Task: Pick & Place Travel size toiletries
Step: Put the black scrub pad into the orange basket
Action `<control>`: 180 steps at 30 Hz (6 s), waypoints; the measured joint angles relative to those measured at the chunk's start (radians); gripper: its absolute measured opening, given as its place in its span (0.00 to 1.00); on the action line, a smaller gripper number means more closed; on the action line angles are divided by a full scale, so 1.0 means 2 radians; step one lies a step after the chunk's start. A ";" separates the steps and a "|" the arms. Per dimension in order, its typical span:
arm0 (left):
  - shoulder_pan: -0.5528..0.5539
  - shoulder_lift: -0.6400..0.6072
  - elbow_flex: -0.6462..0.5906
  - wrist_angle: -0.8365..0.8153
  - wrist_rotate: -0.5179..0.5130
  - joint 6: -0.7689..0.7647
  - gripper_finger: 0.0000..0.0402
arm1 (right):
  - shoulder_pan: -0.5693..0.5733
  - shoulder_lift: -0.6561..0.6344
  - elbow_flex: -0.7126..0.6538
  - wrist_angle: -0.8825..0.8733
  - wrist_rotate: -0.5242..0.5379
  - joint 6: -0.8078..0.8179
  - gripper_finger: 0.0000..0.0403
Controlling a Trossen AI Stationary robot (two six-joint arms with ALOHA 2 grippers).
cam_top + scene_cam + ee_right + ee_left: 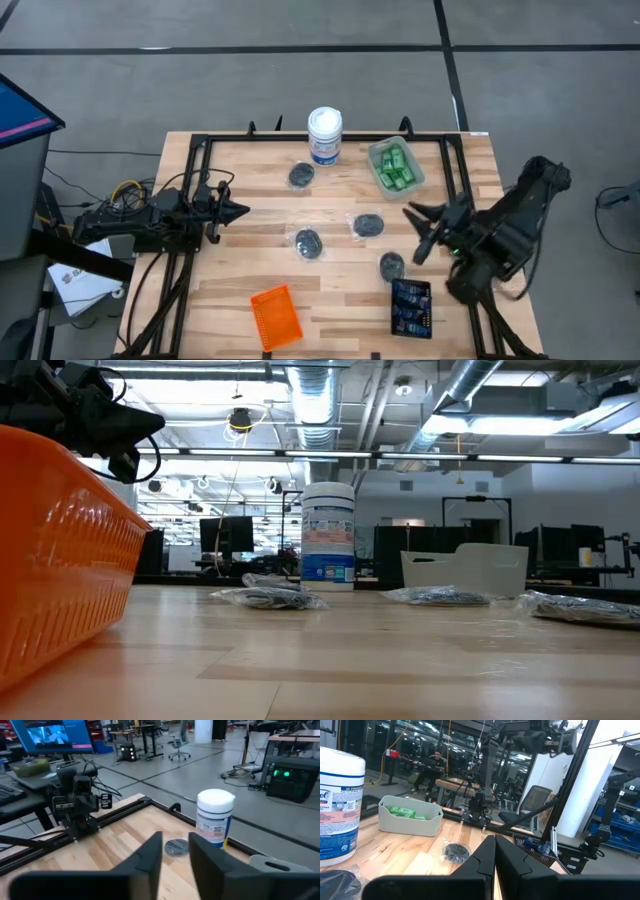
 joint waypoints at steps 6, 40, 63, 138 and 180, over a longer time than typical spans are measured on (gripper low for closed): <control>0.000 0.000 0.000 0.004 0.000 0.000 0.00 | -0.064 0.075 0.000 0.218 -0.065 -0.182 0.02; 0.000 0.006 0.000 0.014 0.000 0.000 0.00 | -0.093 -0.456 -0.533 0.756 -0.314 -0.661 0.00; 0.000 0.015 0.000 0.024 0.000 0.000 0.00 | -0.197 -0.663 -0.668 0.753 -0.586 -0.743 0.00; 0.215 0.688 0.233 0.100 -0.101 0.026 0.82 | -0.307 -0.662 -0.711 0.707 -0.675 -0.876 0.00; 0.199 0.838 0.293 0.095 -0.085 -0.037 0.47 | -0.307 -0.662 -0.711 0.707 -0.676 -0.876 0.00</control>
